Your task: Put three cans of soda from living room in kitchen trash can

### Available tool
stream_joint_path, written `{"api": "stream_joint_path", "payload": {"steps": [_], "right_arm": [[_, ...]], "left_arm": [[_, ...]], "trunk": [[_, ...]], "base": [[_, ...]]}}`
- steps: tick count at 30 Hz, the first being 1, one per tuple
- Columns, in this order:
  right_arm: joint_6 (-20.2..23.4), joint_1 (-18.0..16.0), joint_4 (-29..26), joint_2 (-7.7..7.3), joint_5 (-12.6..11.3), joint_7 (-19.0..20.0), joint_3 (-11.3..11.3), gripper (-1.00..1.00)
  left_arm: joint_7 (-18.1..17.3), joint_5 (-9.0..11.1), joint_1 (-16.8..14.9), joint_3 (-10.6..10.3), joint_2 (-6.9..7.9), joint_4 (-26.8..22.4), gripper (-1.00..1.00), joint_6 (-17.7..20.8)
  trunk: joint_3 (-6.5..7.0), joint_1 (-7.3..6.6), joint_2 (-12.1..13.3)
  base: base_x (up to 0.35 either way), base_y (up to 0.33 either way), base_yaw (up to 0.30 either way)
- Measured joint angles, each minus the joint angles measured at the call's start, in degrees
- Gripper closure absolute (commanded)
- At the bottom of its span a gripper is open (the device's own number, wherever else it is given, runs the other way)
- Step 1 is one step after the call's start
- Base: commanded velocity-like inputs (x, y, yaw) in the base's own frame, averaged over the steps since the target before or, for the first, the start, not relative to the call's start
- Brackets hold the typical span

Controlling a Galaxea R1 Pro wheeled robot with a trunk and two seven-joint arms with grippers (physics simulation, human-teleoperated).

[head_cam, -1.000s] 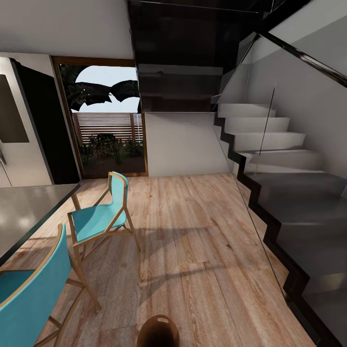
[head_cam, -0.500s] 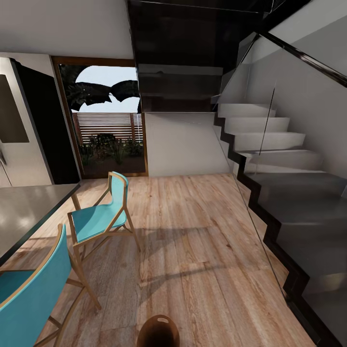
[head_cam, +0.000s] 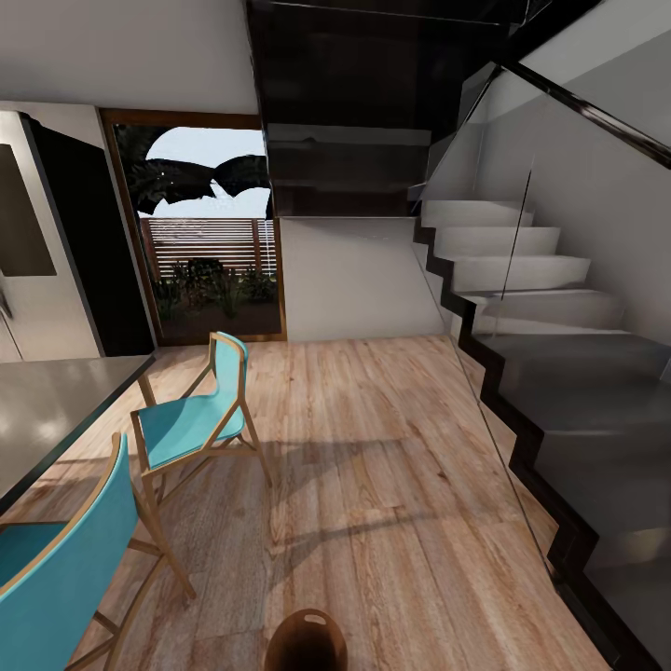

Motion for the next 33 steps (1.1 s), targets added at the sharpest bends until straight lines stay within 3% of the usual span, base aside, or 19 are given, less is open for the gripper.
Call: {"api": "stream_joint_path", "payload": {"steps": [33], "right_arm": [[0.0,0.0,0.0,0.00,0.0,0.0,0.0,-1.00]], "left_arm": [[0.0,0.0,0.0,0.0,0.00,0.0,-1.00,0.0]], "trunk": [[0.00,0.00,0.0]], "base": [[0.000,0.000,0.000]]}}
